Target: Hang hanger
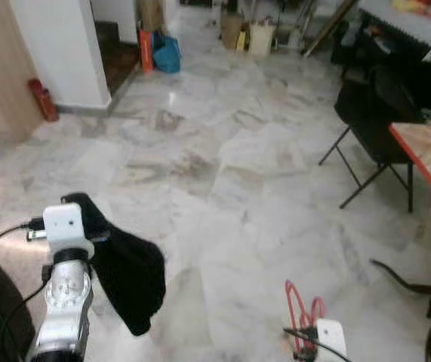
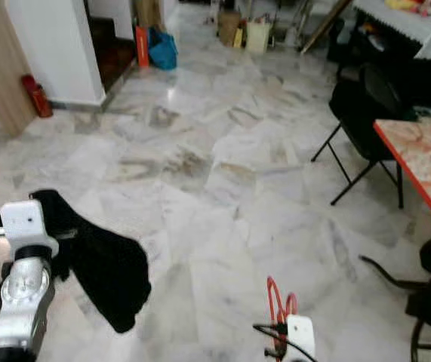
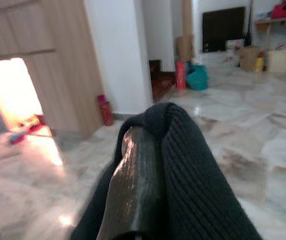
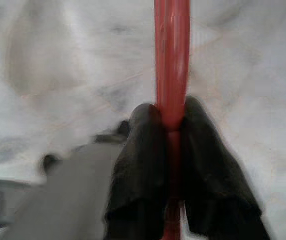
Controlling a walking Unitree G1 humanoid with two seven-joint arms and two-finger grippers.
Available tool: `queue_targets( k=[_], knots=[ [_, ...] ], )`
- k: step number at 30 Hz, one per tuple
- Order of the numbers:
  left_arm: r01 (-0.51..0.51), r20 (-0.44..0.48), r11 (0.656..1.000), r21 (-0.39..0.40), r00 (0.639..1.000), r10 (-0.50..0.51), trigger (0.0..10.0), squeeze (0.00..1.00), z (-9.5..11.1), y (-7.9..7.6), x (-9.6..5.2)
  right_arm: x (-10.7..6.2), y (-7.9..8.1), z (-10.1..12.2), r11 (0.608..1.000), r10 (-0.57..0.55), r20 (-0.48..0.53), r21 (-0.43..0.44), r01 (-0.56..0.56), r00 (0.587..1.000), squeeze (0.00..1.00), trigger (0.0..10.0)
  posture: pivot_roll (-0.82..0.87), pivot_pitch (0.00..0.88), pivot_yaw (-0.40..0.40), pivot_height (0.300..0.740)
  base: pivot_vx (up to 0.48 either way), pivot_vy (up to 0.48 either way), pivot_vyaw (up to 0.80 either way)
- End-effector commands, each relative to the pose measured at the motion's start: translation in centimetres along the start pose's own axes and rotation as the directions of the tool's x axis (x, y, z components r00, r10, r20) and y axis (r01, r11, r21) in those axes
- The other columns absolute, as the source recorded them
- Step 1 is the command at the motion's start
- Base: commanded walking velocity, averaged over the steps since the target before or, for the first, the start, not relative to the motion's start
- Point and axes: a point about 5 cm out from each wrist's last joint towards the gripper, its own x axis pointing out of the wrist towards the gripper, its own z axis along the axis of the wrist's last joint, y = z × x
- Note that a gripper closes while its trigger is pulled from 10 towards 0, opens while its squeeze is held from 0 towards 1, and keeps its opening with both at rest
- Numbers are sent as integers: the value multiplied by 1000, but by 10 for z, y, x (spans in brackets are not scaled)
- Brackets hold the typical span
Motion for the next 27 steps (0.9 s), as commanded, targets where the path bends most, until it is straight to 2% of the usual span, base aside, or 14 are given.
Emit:
queue_targets(
  k=[1, 18, 27],
  knots=[
    [-5, 46, 1000, -5, 999, 5, 10000, 0, 10, 2, 5, 0, -1, 5, 1000, -6, 14, -4, 6, 1000, 0, 10000, -67, 0, -39, 740, 345, 0, 0],
    [-17, 5, 999, -33, 1000, 17, 10000, 0, 5, 7, 4, 1, -3, 7, 1000, -13, 17, -10, 13, 1000, 0, 10000, -60, 0, -47, 740, 327, 0, 0],
    [10, 5, 999, -54, 1000, -10, 10000, 0, 4, 5, 4, 1, -2, 6, 1000, -21, 21, 6, 21, 1000, 0, 10000, -75, 0, -34, 740, 0, 0, 0]
  ],
)
